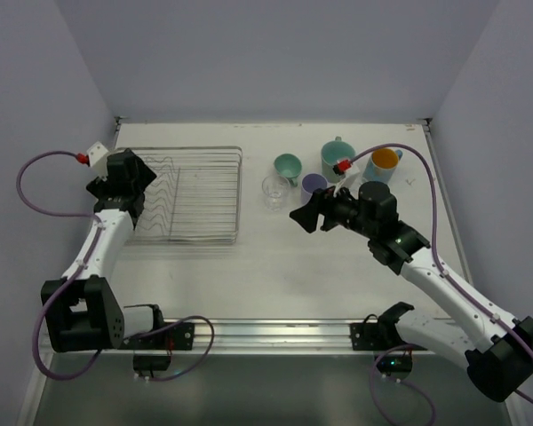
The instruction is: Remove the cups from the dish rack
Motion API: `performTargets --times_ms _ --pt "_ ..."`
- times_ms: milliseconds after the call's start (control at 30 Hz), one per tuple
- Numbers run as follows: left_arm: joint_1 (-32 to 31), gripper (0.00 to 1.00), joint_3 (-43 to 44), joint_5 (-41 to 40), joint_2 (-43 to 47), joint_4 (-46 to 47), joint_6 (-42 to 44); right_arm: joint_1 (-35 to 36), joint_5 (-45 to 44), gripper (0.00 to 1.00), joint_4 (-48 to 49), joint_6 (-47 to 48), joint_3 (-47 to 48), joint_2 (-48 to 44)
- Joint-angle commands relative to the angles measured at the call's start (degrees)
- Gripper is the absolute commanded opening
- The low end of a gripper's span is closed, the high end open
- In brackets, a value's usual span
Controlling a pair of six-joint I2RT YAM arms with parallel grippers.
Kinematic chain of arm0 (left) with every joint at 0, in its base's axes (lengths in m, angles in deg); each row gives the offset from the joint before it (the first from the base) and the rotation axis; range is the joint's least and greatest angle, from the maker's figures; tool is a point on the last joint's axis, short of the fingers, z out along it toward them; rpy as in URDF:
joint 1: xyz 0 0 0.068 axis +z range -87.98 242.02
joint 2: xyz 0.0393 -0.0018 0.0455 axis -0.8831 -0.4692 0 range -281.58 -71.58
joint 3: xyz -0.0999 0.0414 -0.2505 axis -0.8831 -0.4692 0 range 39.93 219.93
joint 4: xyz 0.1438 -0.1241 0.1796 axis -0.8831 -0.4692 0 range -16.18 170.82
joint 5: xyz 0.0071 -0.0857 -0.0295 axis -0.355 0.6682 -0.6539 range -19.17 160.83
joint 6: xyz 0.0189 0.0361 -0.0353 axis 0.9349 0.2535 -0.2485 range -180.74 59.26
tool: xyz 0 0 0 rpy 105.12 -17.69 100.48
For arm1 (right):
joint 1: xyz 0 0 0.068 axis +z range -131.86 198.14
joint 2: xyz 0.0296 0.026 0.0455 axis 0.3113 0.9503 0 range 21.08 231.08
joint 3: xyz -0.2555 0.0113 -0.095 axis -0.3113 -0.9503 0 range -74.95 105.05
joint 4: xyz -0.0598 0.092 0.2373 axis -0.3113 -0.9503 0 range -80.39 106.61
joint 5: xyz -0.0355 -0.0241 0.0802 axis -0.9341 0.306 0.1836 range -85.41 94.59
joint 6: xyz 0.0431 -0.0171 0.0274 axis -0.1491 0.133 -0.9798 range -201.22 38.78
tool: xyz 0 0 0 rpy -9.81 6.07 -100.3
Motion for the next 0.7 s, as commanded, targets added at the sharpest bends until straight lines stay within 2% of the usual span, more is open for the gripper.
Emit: performTargets --times_ms 0,233,400,667 --pt "3.3 0.98 2.79 0.7 -2.38 2.85 -3.51 0.38 2.36 0.71 3.4 -1.05 -0.56 -0.77" --pt "5.14 0.95 2.61 -4.12 -8.8 5.13 -7.03 1.26 2.97 0.71 3.58 -1.05 -0.56 -0.33" --pt "6.11 0.95 4.28 -4.39 -13.63 4.26 -10.46 1.44 2.62 0.71 3.32 -0.79 -0.38 -0.07" --pt "6.29 0.95 4.98 -6.24 -15.92 2.85 -14.94 1.96 2.8 0.71 3.49 -0.88 -0.12 1.34"
